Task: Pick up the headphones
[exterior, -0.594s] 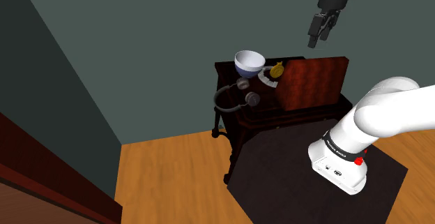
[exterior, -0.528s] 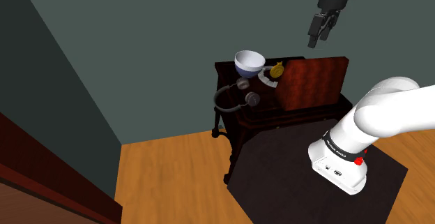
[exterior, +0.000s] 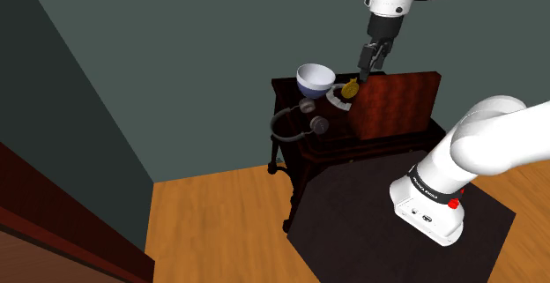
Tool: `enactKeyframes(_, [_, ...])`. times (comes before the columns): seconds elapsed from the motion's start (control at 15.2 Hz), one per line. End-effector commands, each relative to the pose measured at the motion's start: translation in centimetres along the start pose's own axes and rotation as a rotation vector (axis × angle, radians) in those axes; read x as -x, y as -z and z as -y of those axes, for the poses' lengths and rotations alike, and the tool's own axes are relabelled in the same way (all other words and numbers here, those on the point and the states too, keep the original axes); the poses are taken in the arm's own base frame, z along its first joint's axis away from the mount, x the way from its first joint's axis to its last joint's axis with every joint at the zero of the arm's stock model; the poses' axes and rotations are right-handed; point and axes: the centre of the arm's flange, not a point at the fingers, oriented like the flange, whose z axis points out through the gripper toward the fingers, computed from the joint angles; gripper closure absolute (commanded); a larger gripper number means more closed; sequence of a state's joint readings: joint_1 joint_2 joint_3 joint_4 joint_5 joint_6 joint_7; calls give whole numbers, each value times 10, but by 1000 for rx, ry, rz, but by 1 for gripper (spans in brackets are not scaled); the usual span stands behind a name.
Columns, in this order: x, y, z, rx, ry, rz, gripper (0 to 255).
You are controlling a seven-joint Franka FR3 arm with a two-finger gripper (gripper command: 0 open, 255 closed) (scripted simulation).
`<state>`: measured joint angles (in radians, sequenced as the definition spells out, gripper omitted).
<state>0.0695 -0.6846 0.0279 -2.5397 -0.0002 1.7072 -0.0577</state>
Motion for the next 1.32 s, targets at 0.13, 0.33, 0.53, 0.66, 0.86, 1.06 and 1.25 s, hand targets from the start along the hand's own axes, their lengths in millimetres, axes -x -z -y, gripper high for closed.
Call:
enactKeyframes(0.13, [-33,-34,31,10,42,-4,0])
enactKeyframes(0.33, [-53,-59,55,19,74,-5,0])
enactKeyframes(0.53, [-74,-84,79,27,105,-6,0])
enactKeyframes(0.66, [-87,-101,95,32,127,-7,0])
enactKeyframes(0.86, [-105,-126,120,41,158,-8,0])
enactKeyframes(1.06, [-124,-152,146,49,190,-9,0])
enactKeyframes(1.25, [-141,-177,171,57,221,-10,0])
